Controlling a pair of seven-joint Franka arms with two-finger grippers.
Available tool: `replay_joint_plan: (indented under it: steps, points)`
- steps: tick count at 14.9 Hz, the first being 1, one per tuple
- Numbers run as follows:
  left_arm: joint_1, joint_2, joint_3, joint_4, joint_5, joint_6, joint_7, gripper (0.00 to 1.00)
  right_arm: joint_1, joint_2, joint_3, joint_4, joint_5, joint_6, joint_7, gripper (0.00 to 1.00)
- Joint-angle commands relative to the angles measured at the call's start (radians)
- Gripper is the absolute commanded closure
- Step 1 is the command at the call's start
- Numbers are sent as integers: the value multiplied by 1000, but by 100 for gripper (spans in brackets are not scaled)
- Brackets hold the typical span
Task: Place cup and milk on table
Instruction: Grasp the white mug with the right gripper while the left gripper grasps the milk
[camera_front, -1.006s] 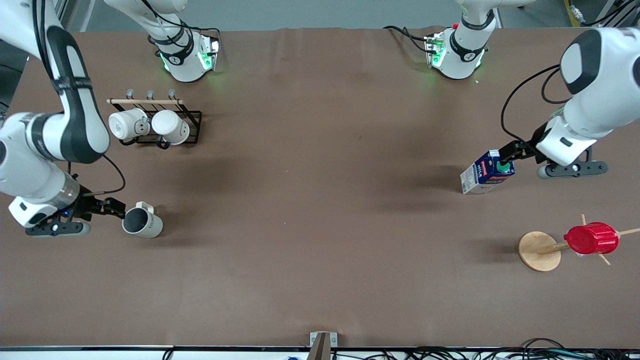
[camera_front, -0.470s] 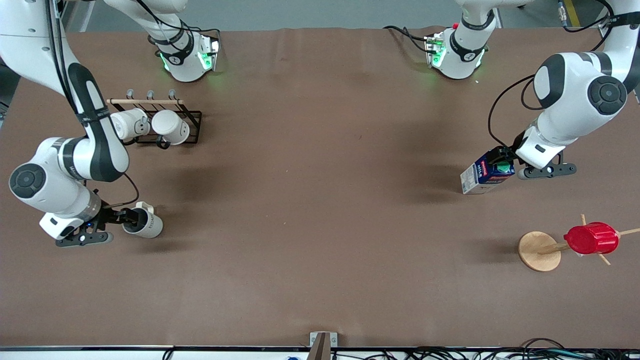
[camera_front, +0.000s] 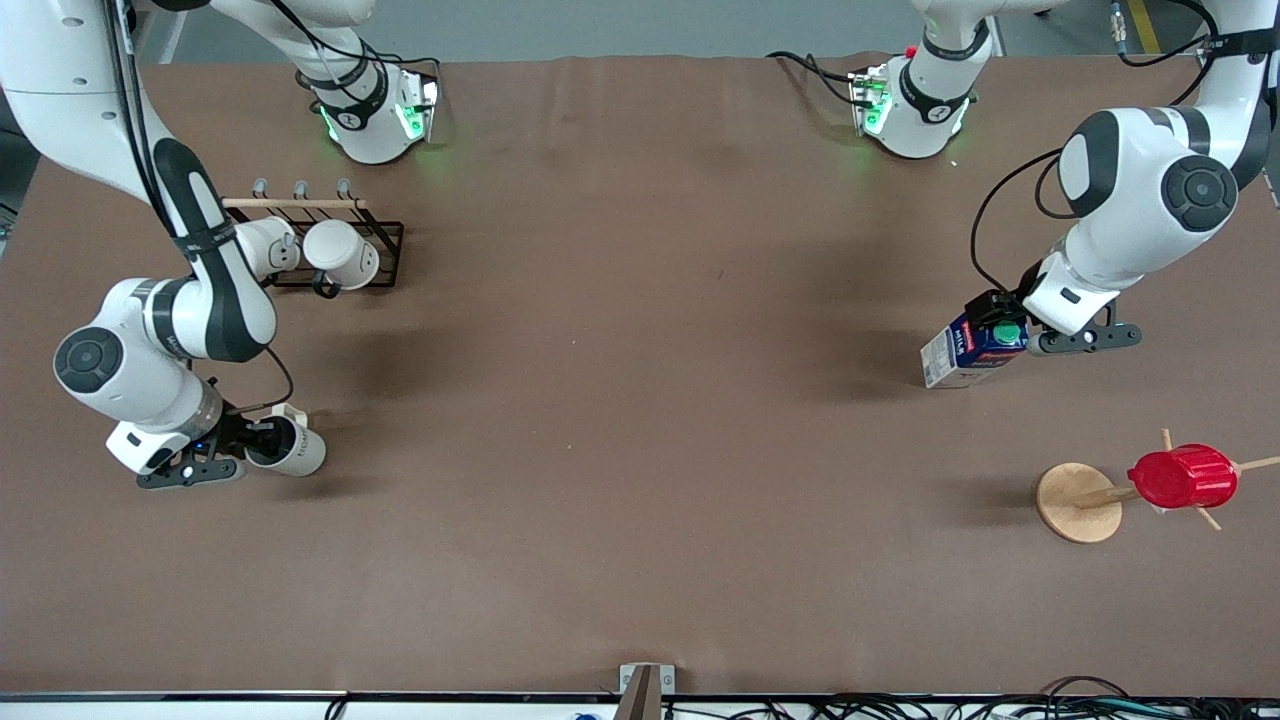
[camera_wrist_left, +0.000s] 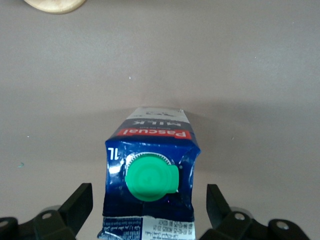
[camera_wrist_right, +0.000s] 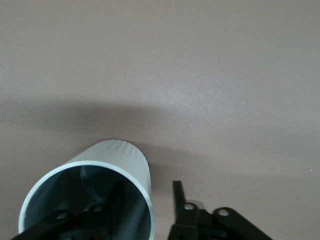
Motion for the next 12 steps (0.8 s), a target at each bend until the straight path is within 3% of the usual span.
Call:
replay_joint_plan:
  steps: [1, 3, 8, 10, 12]
  points:
    - [3, -31, -4, -39, 20, 17, 6, 0, -4, -15, 2, -7, -15, 8, 36, 100]
    - [3, -31, -4, -45, 20, 17, 6, 0, 1, -23, 2, 8, -15, -26, 39, 100]
    - [1, -29, -6, -59, 36, 17, 6, 1, 27, -81, 40, 158, -12, -312, 78, 100]
    - [1, -28, -6, -59, 54, 17, 6, 2, 33, -81, 150, 229, -16, -429, 213, 100]
    - [1, -26, -7, -57, 56, 17, 6, 5, 42, -75, 264, 264, -24, -462, 385, 100]
